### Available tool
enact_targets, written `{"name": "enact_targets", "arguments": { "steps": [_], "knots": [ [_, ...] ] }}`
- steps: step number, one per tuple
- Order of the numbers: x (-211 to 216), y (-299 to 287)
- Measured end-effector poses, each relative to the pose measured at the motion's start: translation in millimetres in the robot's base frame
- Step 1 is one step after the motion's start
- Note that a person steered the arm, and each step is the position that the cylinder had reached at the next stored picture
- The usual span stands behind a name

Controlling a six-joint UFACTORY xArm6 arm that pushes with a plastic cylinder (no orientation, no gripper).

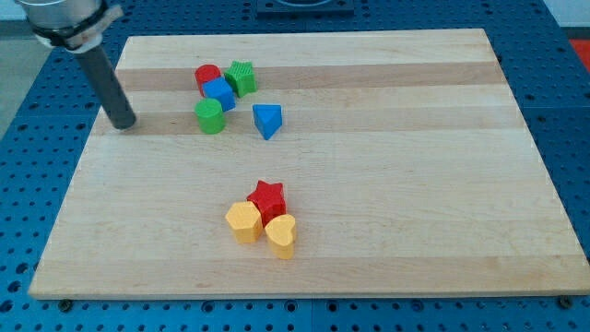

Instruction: Nudge the triangle slightly to the top

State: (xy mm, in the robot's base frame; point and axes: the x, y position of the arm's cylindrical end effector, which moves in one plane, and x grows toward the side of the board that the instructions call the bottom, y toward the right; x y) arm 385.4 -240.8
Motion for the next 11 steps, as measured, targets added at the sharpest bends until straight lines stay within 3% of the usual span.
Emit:
{"name": "enact_targets", "arguments": {
  "steps": [3,4,5,6,8,10,11],
  "knots": [
    [3.5,112.1],
    [22.3,121.6],
    [68.7,119.2],
    [77.2,153.4],
    [39.0,178.2],
    [30.3,154.1],
    [39.6,170.9]
  ]
}}
